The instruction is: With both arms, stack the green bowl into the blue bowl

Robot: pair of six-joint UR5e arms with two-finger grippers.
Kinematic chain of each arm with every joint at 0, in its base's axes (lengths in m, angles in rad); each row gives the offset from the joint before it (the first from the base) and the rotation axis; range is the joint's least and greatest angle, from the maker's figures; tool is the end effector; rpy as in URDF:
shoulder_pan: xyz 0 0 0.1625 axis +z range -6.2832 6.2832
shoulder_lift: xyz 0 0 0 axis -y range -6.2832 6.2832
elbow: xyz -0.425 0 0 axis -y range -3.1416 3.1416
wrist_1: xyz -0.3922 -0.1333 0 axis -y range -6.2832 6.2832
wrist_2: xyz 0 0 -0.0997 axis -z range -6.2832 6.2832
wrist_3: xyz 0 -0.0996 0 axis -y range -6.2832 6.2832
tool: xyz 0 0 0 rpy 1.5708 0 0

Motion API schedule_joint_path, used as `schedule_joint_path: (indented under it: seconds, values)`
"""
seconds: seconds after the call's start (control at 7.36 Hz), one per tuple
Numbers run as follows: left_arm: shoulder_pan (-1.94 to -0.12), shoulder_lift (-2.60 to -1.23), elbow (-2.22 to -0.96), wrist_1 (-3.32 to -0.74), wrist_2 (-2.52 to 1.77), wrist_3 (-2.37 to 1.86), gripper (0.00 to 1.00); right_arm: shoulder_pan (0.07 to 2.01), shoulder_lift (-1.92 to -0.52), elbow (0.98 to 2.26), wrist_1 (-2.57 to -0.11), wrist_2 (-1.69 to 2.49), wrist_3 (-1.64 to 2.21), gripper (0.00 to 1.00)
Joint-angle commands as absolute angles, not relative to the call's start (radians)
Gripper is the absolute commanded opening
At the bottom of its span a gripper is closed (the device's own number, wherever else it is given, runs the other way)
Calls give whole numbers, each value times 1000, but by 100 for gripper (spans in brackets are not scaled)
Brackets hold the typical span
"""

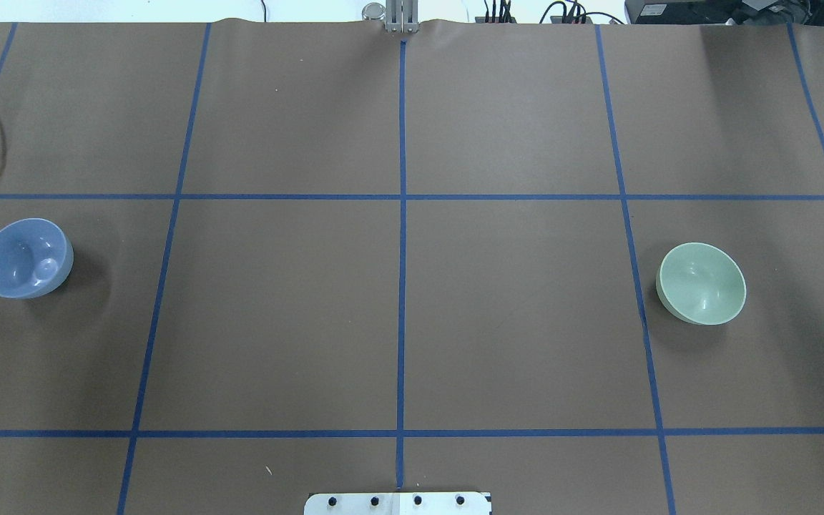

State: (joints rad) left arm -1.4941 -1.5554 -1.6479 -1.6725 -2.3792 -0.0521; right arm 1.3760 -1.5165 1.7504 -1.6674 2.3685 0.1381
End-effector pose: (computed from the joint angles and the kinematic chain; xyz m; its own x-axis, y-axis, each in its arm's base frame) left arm -0.0232 -0.4977 0.6149 0.6826 0.1188 -0.7211 -0.0401 0.9913 0.1253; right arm -0.0384 -0.5152 0.5512 0.6862 -0.0953 0.7211 0.0982 0.9944 0.0380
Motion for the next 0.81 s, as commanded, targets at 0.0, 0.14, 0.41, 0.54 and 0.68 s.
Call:
schedule_joint_path:
  seconds: [0.0,0.14,0.41,0.54,0.68]
  values:
    - [-1494,-1557,-1647,-1672,-2379,-52,99,1374,-1502,1755,-1669,2365,134,100]
    - [-1494,-1557,-1647,-1672,-2379,-52,99,1374,-1502,1752,-1669,2368,136,100]
    - [-1493,-1565,-1657,-1674,-2379,-98,99,1373,-1496,1755,-1667,2368,138,100]
    - [-1490,-1574,-1667,-1678,-2379,-163,100,1373,-1494,1761,-1667,2370,138,100]
    - [-1439,-1575,-1674,-1722,-2379,-234,100,1361,-1488,1770,-1667,2370,137,100]
